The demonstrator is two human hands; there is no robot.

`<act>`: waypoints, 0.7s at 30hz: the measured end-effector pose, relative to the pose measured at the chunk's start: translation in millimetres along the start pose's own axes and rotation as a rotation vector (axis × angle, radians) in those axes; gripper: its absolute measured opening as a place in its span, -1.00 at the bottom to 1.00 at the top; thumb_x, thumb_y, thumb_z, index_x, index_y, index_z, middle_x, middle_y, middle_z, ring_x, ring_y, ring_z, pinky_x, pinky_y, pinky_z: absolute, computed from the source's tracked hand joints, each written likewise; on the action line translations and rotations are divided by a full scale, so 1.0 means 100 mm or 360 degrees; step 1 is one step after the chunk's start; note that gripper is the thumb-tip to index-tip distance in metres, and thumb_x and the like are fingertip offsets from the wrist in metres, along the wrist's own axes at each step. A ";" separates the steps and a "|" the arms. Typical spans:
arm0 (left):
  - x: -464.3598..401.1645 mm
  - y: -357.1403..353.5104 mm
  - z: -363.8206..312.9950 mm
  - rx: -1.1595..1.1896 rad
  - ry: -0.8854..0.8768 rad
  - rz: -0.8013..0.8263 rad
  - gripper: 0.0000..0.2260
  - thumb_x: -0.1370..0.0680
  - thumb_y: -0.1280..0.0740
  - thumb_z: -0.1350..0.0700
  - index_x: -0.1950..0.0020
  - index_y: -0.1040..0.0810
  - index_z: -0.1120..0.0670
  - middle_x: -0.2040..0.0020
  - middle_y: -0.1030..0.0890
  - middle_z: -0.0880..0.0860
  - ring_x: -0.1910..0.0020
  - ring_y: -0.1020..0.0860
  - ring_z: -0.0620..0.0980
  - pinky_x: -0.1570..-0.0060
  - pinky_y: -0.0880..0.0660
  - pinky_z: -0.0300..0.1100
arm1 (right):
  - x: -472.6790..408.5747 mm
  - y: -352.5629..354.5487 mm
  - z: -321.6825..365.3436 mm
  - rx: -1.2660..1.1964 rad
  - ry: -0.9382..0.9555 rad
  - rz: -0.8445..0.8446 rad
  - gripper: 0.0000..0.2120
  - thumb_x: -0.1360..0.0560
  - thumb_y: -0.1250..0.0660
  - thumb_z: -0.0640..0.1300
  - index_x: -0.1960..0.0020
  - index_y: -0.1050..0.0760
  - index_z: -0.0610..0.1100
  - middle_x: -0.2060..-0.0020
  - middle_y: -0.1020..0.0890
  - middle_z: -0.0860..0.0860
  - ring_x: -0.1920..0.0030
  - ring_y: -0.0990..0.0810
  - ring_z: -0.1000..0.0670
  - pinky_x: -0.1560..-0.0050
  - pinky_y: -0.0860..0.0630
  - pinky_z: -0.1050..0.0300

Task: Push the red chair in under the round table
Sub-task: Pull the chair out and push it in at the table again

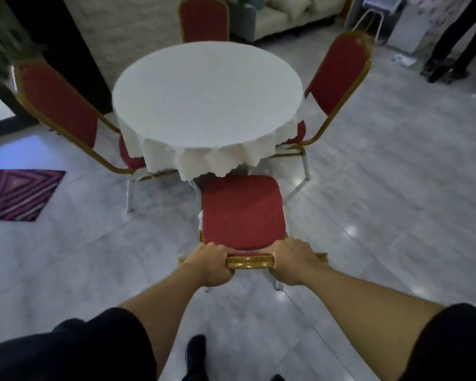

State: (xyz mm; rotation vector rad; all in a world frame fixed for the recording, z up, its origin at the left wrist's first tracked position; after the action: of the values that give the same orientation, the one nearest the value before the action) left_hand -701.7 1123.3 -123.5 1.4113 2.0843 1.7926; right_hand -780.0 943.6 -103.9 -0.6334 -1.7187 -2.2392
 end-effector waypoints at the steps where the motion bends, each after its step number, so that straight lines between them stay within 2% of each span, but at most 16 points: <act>1: 0.02 -0.03 -0.02 0.0025 0.0025 -0.0015 -0.56 -0.54 -0.28 0.01 -0.40 -0.62 -0.24 -0.14 -0.73 0.03 -0.13 -0.65 0.15 -0.17 -0.51 -0.06 | 0.00 0.00 -0.03 0.0028 0.0033 0.0006 -0.70 -0.46 -0.22 -0.19 0.07 -0.63 0.14 0.19 -0.66 0.01 0.17 -0.62 -0.14 0.12 -0.58 -0.02; 3: 0.05 -0.09 -0.11 0.0088 0.0089 -0.0054 -0.55 -0.51 -0.26 -0.01 -0.38 -0.64 -0.23 -0.14 -0.73 0.01 -0.14 -0.64 0.14 -0.17 -0.51 -0.08 | -0.02 0.01 -0.14 0.0074 0.0108 0.0013 -0.71 -0.47 -0.21 -0.18 0.10 -0.62 0.15 0.21 -0.66 0.01 0.18 -0.62 -0.14 0.18 -0.51 0.01; 5: 0.04 -0.13 -0.16 0.0114 0.0131 -0.0073 -0.59 -0.53 -0.29 0.02 -0.35 -0.65 -0.20 -0.14 -0.73 0.02 -0.14 -0.64 0.14 -0.15 -0.49 -0.11 | -0.06 0.03 -0.20 0.0093 0.0175 0.0027 -0.73 -0.47 -0.22 -0.19 0.17 -0.57 0.15 0.23 -0.67 0.02 0.19 -0.63 -0.14 0.18 -0.54 0.00; 9: -0.06 -0.06 -0.17 0.0187 0.0159 -0.0036 -0.57 -0.52 -0.31 0.10 -0.35 -0.65 -0.20 -0.09 -0.72 0.03 -0.05 -0.63 0.12 -0.04 -0.45 -0.16 | -0.19 0.16 -0.27 0.0134 0.0290 0.0035 -0.70 -0.46 -0.22 -0.23 0.10 -0.61 0.15 0.22 -0.66 0.03 0.19 -0.63 -0.11 0.14 -0.59 -0.02; 11: -0.18 0.03 -0.14 0.0227 0.0155 0.0019 -0.52 -0.50 -0.29 0.15 -0.38 -0.64 -0.19 -0.08 -0.72 0.02 -0.03 -0.62 0.09 -0.02 -0.49 -0.13 | -0.29 0.24 -0.31 0.0128 0.0321 0.0031 -0.71 -0.47 -0.23 -0.24 0.21 -0.54 0.14 0.22 -0.65 0.03 0.19 -0.63 -0.12 0.12 -0.60 -0.04; 13: -0.37 0.15 -0.11 0.0249 0.0170 0.0037 -0.51 -0.51 -0.27 0.18 -0.38 -0.65 -0.17 -0.07 -0.72 0.02 -0.04 -0.63 0.10 -0.05 -0.53 -0.10 | -0.51 0.34 -0.39 0.0141 0.0317 0.0028 -0.69 -0.46 -0.24 -0.25 0.31 -0.42 0.13 0.24 -0.62 0.04 0.18 -0.62 -0.12 0.16 -0.54 -0.02; 17: -0.72 0.35 0.01 0.0312 0.0167 -0.0017 -0.55 -0.48 -0.26 0.14 -0.29 -0.68 -0.19 0.00 -0.72 -0.01 0.01 -0.64 0.09 -0.03 -0.57 -0.07 | -0.89 0.55 -0.47 0.0165 0.0303 0.0035 -0.68 -0.43 -0.24 -0.23 0.35 -0.39 0.17 0.21 -0.65 0.03 0.16 -0.63 -0.13 0.21 -0.41 0.02; 21: -1.10 0.63 0.19 0.0315 0.0170 -0.0083 -0.52 -0.46 -0.26 0.13 -0.32 -0.68 -0.18 0.06 -0.69 -0.05 0.04 -0.61 0.06 0.04 -0.46 -0.14 | -1.34 0.84 -0.51 0.0157 0.0303 0.0059 -0.67 -0.44 -0.25 -0.24 0.35 -0.39 0.15 0.23 -0.64 0.03 0.18 -0.62 -0.11 0.24 -0.41 0.05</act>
State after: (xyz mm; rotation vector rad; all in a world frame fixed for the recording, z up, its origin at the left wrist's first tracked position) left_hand -589.9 1060.3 -133.3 1.3146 2.3874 1.7190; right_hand -635.2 862.7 -107.7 -0.4122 -1.6960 -2.0993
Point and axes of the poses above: each hand's wrist, its own x-axis away from the middle knuckle, its own y-axis out of the back of the hand, z = x × y, the point moved 3 cm from there along -x, towards the middle knuckle
